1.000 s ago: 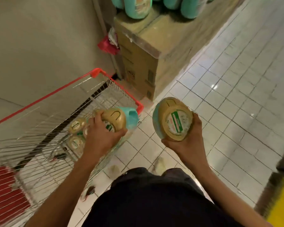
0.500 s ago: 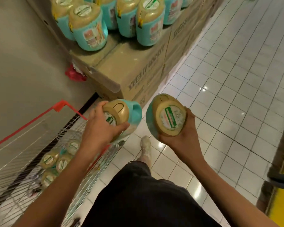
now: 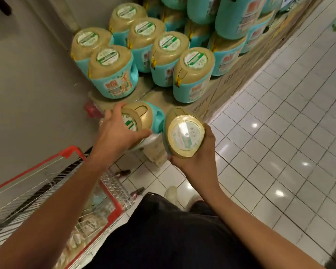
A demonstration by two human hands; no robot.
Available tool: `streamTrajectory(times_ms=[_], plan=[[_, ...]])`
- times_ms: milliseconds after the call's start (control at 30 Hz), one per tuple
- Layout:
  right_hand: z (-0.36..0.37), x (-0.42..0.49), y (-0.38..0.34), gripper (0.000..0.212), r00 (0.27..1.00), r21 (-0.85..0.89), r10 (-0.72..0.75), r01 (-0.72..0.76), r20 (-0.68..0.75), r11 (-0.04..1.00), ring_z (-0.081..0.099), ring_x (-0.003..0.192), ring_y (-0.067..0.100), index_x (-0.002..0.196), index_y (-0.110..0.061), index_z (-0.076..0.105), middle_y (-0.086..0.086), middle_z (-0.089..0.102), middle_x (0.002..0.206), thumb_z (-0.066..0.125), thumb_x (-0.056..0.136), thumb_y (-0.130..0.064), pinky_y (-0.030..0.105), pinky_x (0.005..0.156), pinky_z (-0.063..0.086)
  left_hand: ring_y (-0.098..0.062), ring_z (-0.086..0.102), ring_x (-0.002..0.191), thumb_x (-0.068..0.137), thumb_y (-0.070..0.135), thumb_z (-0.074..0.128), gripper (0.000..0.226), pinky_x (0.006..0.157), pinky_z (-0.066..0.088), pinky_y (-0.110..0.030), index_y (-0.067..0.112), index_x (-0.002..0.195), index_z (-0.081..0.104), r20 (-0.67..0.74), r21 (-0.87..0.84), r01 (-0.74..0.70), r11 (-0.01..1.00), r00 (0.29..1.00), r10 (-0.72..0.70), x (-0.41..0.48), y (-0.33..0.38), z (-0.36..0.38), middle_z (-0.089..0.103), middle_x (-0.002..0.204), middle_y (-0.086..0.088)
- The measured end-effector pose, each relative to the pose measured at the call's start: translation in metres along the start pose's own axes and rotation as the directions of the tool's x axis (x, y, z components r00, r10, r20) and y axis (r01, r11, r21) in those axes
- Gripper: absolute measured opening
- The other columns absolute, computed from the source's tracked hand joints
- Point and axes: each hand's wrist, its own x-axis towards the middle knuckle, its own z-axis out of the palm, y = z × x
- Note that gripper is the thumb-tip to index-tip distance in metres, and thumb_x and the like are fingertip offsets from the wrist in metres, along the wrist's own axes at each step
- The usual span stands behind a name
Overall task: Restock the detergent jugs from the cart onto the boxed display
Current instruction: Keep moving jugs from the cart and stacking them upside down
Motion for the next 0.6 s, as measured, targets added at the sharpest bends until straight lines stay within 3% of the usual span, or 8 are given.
streamTrajectory(times_ms=[167,267,333,433,500,600], plan=[[0.017,0.054,0.009,0.097,1.000,0.094,-0.016,0.014,0.022,0.995,0.056,0.120,0.001,0.128,-0.051,0.045,-0.027,0.052,0.123,0.101,0.053,-0.023,0.011,0.091,0.045,-0.040,0.043,0.139,0.054,0.072,0.089,0.117,0.111,0.041,-0.055,0.043,0.150,0.030,-0.012,0.046,0.070,0.997,0.998,-0.069,0.055,0.018,0.002,0.038,0.151,-0.010],[0.023,0.079,0.011,0.098,0.997,0.128,-0.064,0.060,0.029,0.990,0.055,0.114,-0.010,0.124,-0.052,0.046,-0.035,0.052,0.120,0.099,0.051,-0.014,0.003,0.088,0.042,-0.041,0.042,0.141,0.050,0.081,0.080,0.121,0.111,0.041,-0.055,0.043,0.154,0.030,-0.050,0.077,0.108,0.991,0.993,-0.105,0.076,0.031,0.005,0.037,0.156,-0.009],[0.025,0.089,0.011,0.104,0.996,0.134,-0.007,-0.005,0.090,0.991,0.047,0.125,-0.005,0.136,-0.047,0.043,-0.032,0.044,0.128,0.101,0.053,-0.020,0.014,0.101,0.042,-0.043,0.042,0.141,0.053,0.086,0.076,0.121,0.112,0.041,-0.057,0.043,0.155,0.028,-0.098,0.092,0.118,0.989,0.989,-0.109,0.087,0.038,0.008,0.035,0.159,-0.010],[0.026,0.100,0.007,0.127,0.969,0.080,0.121,-0.141,0.215,0.987,0.032,0.141,0.011,0.160,-0.025,0.027,-0.005,0.034,0.145,0.103,0.059,-0.029,0.038,0.122,0.035,-0.044,0.038,0.145,0.060,0.088,0.076,0.123,0.114,0.040,-0.061,0.038,0.159,0.024,-0.132,0.116,0.130,0.985,0.985,-0.115,0.100,0.046,0.015,0.031,0.163,-0.010],[0.027,0.109,0.002,0.129,0.945,0.134,0.159,-0.204,0.284,0.970,0.029,0.145,0.010,0.164,-0.022,0.021,-0.004,0.030,0.151,0.102,0.064,-0.032,0.039,0.125,0.033,-0.040,0.040,0.144,0.063,0.087,0.075,0.121,0.111,0.042,-0.057,0.035,0.160,0.025,-0.156,0.055,0.143,0.988,0.979,-0.133,0.108,0.049,0.017,0.034,0.161,-0.009],[0.023,0.122,0.001,0.120,0.880,0.269,0.304,-0.413,0.365,0.870,0.043,0.144,0.010,0.162,-0.030,0.020,-0.003,0.034,0.157,0.091,0.068,-0.050,0.040,0.119,0.045,-0.024,0.050,0.133,0.073,0.077,0.077,0.105,0.108,0.046,-0.046,0.030,0.157,0.036,-0.234,-0.148,0.094,0.985,0.964,-0.127,0.108,0.045,0.017,0.046,0.150,-0.006]])
